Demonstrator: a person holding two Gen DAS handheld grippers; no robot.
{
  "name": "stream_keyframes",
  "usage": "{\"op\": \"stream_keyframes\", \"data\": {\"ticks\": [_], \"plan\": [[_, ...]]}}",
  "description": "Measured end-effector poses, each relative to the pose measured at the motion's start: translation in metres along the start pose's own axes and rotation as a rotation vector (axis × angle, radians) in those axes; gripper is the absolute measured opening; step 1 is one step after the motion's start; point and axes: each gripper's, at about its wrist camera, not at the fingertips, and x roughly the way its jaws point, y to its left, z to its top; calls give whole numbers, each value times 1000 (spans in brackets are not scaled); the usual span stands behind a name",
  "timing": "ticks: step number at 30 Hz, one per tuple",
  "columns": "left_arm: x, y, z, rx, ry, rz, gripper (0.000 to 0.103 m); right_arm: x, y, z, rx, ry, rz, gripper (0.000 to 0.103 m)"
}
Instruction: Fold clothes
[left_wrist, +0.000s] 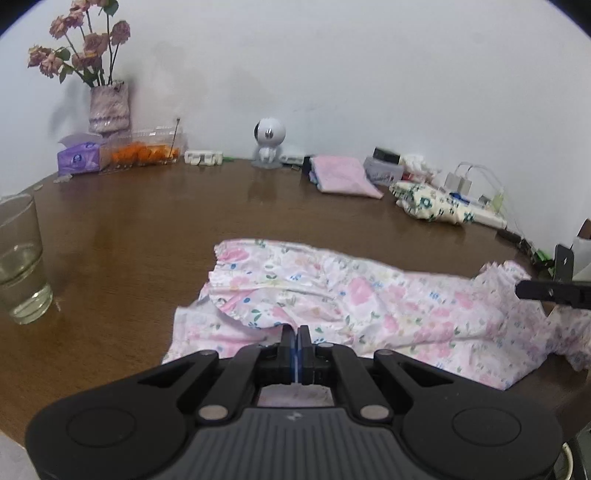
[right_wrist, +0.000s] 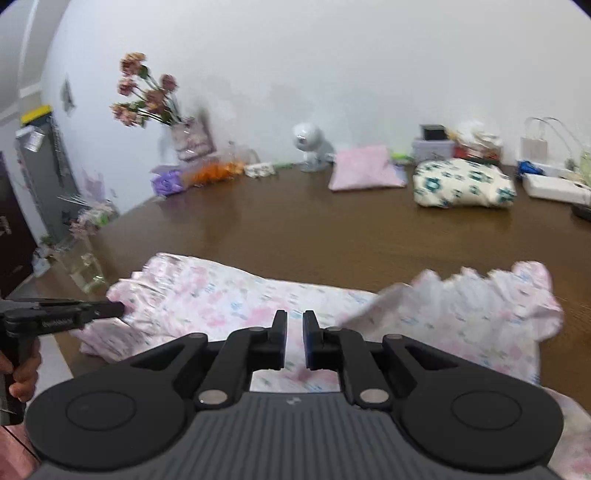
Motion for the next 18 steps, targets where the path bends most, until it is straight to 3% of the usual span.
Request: {"op": "stream_keyframes", "data": {"ticks": [4, 8, 11, 12, 14, 16, 17, 18], "plan": [[7, 4, -10, -12, 43, 18, 0, 30, 7, -8, -17, 61, 20, 13], [8, 7, -13, -11, 64, 7, 0, 50, 5, -22, -71, 143, -103, 16], [2, 12, -8, -6, 74, -35, 3, 42, -4, -23, -32, 143, -123, 18], [-4, 15, -4, -6, 63, -57, 7, 38, -5, -22, -25, 135, -122, 19], [-27, 17, 9, -8, -33, -124, 12, 29, 0, -17, -44, 94, -105, 29], [-42, 18, 23, -8, -106, -165, 26, 27, 7, -14, -82, 64, -66, 41], [-40, 14, 31, 5, -123, -169, 34, 27, 11, -14, -99, 58, -50, 41], [-30, 7, 35, 22, -112, -151, 35, 32, 13, -17, -107, 73, -46, 41]]}}
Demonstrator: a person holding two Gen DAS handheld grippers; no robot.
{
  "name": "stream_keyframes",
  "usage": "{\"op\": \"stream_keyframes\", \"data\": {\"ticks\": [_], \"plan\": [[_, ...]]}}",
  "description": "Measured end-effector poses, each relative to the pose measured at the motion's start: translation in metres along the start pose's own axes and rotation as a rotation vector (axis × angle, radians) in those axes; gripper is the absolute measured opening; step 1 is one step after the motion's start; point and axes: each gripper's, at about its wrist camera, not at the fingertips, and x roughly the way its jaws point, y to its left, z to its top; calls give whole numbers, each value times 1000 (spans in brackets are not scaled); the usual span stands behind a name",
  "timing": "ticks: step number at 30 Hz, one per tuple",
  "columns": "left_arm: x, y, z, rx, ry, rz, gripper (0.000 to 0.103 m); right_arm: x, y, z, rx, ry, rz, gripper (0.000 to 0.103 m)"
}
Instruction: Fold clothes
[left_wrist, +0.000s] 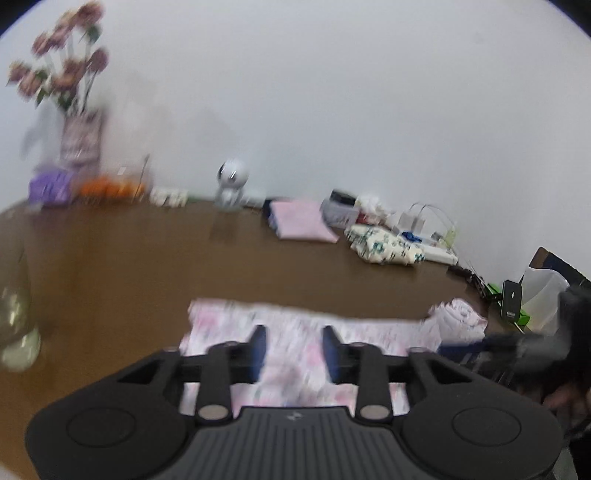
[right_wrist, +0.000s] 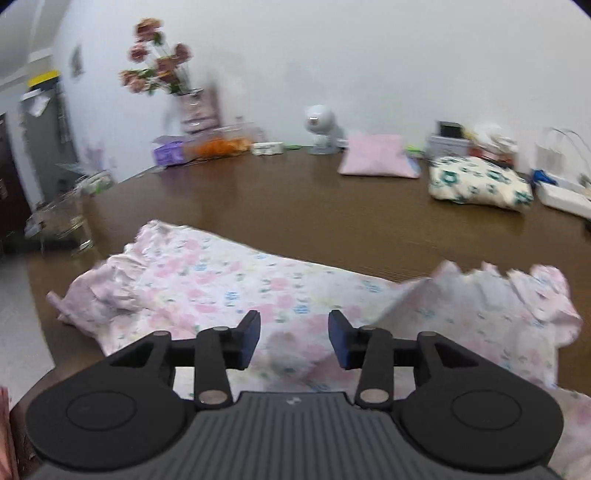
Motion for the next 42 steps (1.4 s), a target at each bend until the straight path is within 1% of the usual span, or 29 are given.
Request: {"op": "stream_keyframes", "data": {"ticks": [2, 4, 6, 7, 9, 11, 13, 14, 16, 17, 18, 20, 21, 23, 24, 25, 29, 31, 33, 35, 37, 38, 39, 40, 41, 42], "plan": [[26, -11, 1, 34, 45, 33, 33, 12, 1, -5, 12, 42, -10, 39], [51, -21, -9, 72, 102, 57, 33, 20, 0, -11, 27, 72, -23, 38], [71, -29, -23, 110, 156, 75, 34, 12, -2, -17, 14, 66, -45, 39], [76, -30, -30, 119, 180, 72, 35, 5, -7, -19, 11, 66, -69, 40], [82, -32, -42, 141, 215, 54, 41, -15, -24, -22, 38, 50, -124, 40], [80, -33, -49, 166, 208, 43, 45, -40, -47, -22, 100, 19, -169, 40], [78, -33, -54, 187, 200, 44, 45, -66, -67, -24, 137, -9, -180, 41], [77, -33, -54, 197, 195, 44, 46, -78, -75, -26, 139, -15, -172, 41], [77, -32, -54, 200, 191, 40, 47, -97, -85, -37, 104, -1, -139, 46], [77, -31, -53, 199, 190, 38, 48, -106, -89, -42, 91, 9, -120, 46], [77, -30, -53, 199, 189, 36, 48, -112, -91, -48, 93, 21, -98, 46], [77, -30, -52, 203, 186, 29, 48, -121, -95, -57, 140, 37, -82, 49], [76, -31, -51, 206, 185, 25, 48, -121, -98, -61, 182, 44, -83, 51], [75, -31, -52, 208, 182, 22, 48, -118, -101, -68, 271, 42, -89, 60], [75, -32, -52, 209, 179, 22, 49, -116, -103, -71, 315, 37, -90, 69], [75, -32, -52, 212, 174, 24, 50, -113, -104, -73, 353, 28, -87, 75], [75, -31, -53, 210, 163, 17, 51, -90, -106, -72, 477, -15, -136, 82], [74, -30, -55, 217, 156, 8, 51, -81, -108, -72, 520, -68, -143, 96], [73, -30, -56, 217, 152, 6, 51, -74, -111, -71, 567, -117, -157, 97], [72, -30, -56, 217, 149, 6, 51, -66, -112, -68, 590, -150, -203, 92], [72, -31, -58, 218, 145, 4, 52, -54, -106, -62, 532, -145, -300, 77], [71, -31, -59, 219, 140, 1, 53, -49, -103, -59, 489, -136, -350, 72], [71, -31, -60, 220, 134, -2, 54, -44, -98, -56, 431, -117, -394, 57], [70, -31, -62, 226, 127, -4, 55, -40, -94, -55, 393, -108, -418, 45], [70, -32, -63, 226, 121, -7, 56, -37, -91, -54, 358, -99, -433, 37], [69, -32, -64, 225, 117, -8, 56, -35, -89, -53, 336, -90, -421, 16]]}}
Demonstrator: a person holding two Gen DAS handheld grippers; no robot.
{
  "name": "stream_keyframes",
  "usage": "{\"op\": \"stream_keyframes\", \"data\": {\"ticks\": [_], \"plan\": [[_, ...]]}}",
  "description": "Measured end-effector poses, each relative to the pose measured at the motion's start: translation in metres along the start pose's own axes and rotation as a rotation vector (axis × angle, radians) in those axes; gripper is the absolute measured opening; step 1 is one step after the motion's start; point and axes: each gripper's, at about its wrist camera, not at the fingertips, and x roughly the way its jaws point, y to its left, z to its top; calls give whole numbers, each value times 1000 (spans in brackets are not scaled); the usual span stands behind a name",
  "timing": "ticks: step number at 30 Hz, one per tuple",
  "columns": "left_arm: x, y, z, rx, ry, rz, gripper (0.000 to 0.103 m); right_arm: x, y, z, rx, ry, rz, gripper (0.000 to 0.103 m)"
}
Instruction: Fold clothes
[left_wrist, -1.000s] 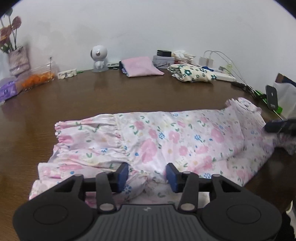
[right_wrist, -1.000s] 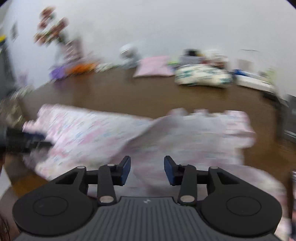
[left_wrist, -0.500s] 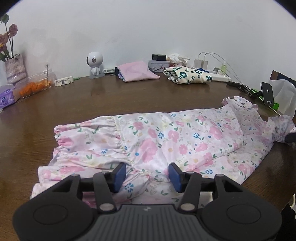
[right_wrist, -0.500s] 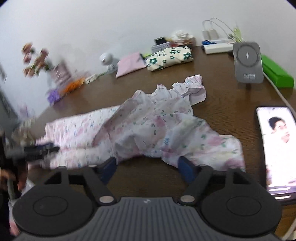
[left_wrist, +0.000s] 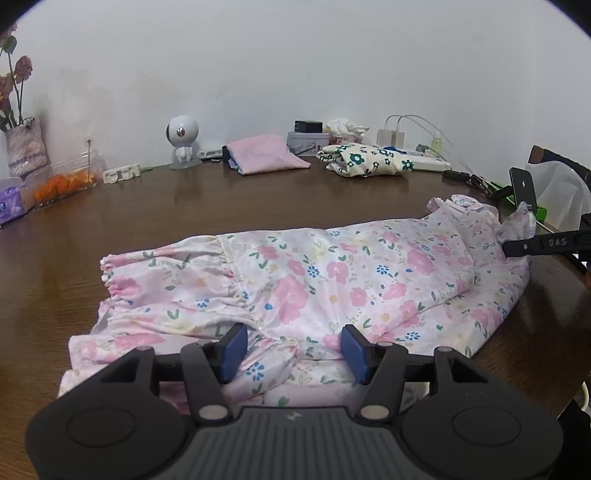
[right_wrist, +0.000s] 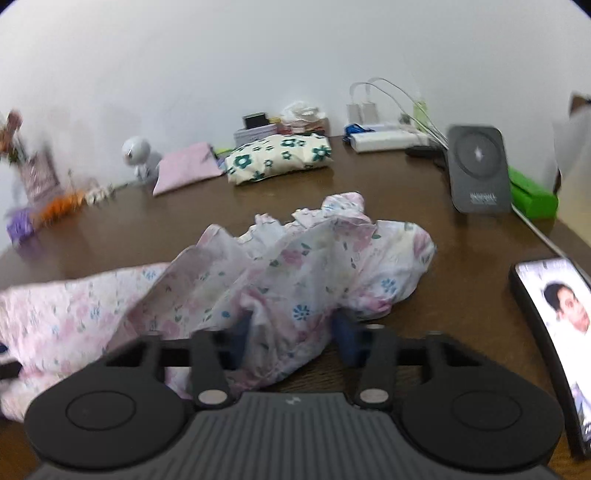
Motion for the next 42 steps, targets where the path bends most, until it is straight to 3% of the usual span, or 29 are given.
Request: {"op": "stream_keyframes", "data": {"ticks": [1, 4, 7, 8, 10, 12, 14, 16, 17, 18, 22, 25, 27, 29, 31, 32, 34, 35, 37, 39, 42], "plan": [[0, 0, 0, 2, -2, -1, 57, 1, 3, 2, -13, 8, 22, 8], [0, 1, 1, -4, -4, -11, 58, -13, 22, 10, -101, -80, 104, 7], [-1, 5, 0, -34, -18, -33, 59, -42, 65, 9, -378, -265, 269, 7], [-2, 9, 0, -58, -20, -47, 59, -48, 83, 1, -525, -298, 346, 7], [-10, 25, 2, -169, -28, -88, 59, -47, 116, -16, -749, -259, 451, 7], [-21, 44, 2, -322, -59, -128, 62, -33, 136, -27, -831, -141, 517, 7], [-32, 53, 2, -381, -89, -155, 67, -18, 148, -36, -867, -44, 524, 14], [-38, 48, 5, -366, -107, -165, 69, -18, 152, -41, -913, -25, 527, 37], [-39, 43, 8, -345, -112, -170, 70, -24, 150, -40, -921, -40, 526, 61], [-38, 36, 11, -320, -113, -179, 70, -29, 148, -40, -930, -55, 526, 77], [-30, 19, 25, -290, -132, -237, 70, -65, 127, -27, -911, -113, 552, 82], [-20, 7, 35, -298, -139, -267, 70, -83, 90, -8, -696, -124, 528, 90], [-8, -7, 40, -294, -130, -237, 69, -76, 55, 4, -445, -94, 437, 93], [4, -22, 43, -274, -109, -188, 66, -57, 26, 5, -178, -19, 383, 91], [14, -31, 44, -261, -71, -135, 42, -39, 5, 3, 34, 37, 353, 87], [18, -34, 44, -254, -49, -124, 23, -30, 5, 2, 82, 42, 339, 87], [21, -35, 40, -251, -31, -129, 18, -13, 6, -1, 158, 52, 311, 85], [21, -34, 38, -249, -24, -125, 18, -4, 13, -2, 135, 56, 300, 74], [20, -34, 36, -242, -20, -113, 18, 10, 31, -2, 65, 56, 290, 8], [16, -31, 33, -253, -30, -106, 20, 13, 40, 9, 40, 32, 306, 5], [1, -15, 28, -296, -89, -64, 21, 8, 62, 36, -42, -42, 420, 5]]}}
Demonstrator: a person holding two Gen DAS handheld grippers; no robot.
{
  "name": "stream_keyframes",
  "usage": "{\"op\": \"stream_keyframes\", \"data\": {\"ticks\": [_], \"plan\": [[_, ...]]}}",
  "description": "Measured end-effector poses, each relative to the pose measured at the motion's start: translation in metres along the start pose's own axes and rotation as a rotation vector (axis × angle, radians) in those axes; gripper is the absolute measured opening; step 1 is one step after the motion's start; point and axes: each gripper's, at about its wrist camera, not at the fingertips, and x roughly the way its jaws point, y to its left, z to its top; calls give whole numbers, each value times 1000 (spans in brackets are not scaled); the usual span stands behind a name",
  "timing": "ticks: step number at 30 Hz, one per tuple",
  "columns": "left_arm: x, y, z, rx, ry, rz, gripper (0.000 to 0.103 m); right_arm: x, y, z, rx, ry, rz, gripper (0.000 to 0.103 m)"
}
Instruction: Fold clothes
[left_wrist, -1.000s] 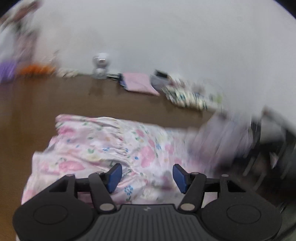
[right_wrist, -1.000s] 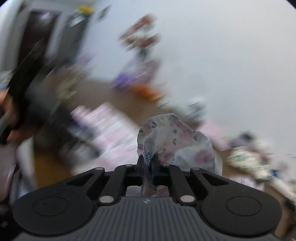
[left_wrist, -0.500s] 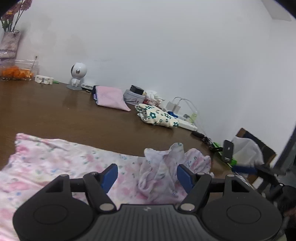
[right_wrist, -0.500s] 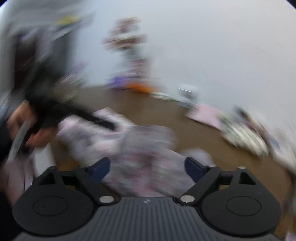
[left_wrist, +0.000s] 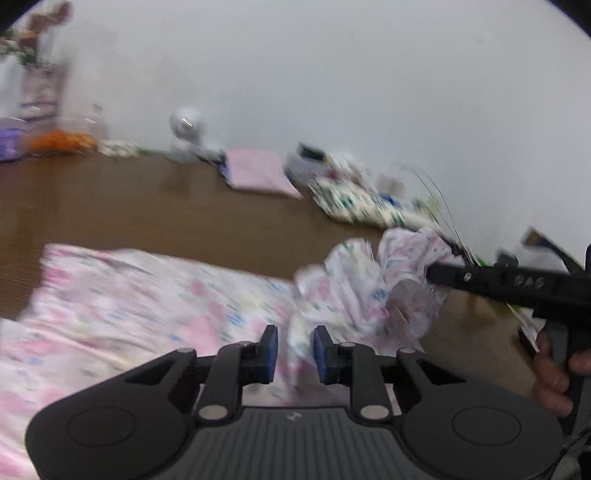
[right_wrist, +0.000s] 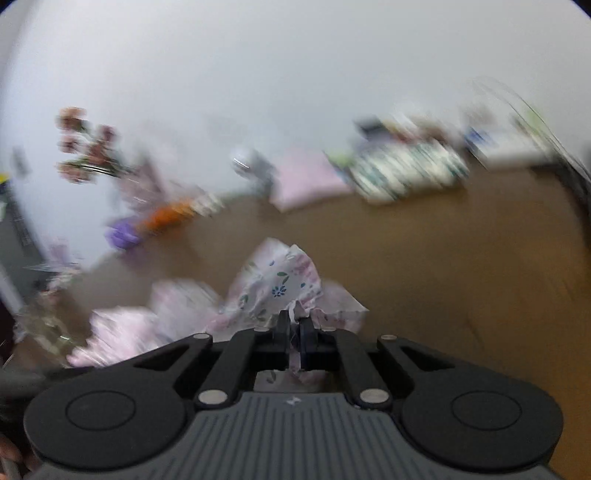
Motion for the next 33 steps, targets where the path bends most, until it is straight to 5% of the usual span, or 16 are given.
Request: {"op": "stream_keyframes", "data": {"ticks": [5, 6, 7, 9, 12, 16, 20, 24, 26, 27, 28, 29, 33], "plan": [[-33, 40, 6, -86, -75, 132, 31, 45, 39, 22, -75, 132, 270, 7], [-38, 43, 5, -90, -76, 160, 33, 59, 46, 17, -81, 180, 303, 12], [-42, 47, 4, -95, -78, 188, 34, 70, 52, 11, -96, 217, 315, 31], [-51, 52, 4, -99, -77, 231, 37, 81, 59, 2, -126, 247, 330, 54], [-58, 55, -2, -88, -66, 269, 49, 67, 57, 3, -160, 220, 353, 60], [-56, 62, -5, -85, -26, 291, 49, 20, 29, 24, -188, 85, 326, 77], [-48, 58, -6, -45, 20, 310, 49, 30, 11, 31, -210, 88, 258, 77], [-42, 53, -12, -32, 50, 345, 49, 64, 35, 13, -404, 78, 273, 79], [-43, 53, -13, -38, 54, 342, 50, 76, 47, 4, -476, 114, 251, 75], [-43, 52, -14, -36, 55, 341, 50, 86, 49, 4, -478, 155, 253, 55], [-43, 51, -14, -30, 56, 342, 50, 96, 51, 3, -481, 197, 255, 18], [-42, 50, -14, -24, 56, 344, 50, 105, 51, 4, -469, 235, 259, 8], [-39, 47, -15, -2, 62, 334, 51, 101, 23, 27, -216, 329, 481, 7]]}}
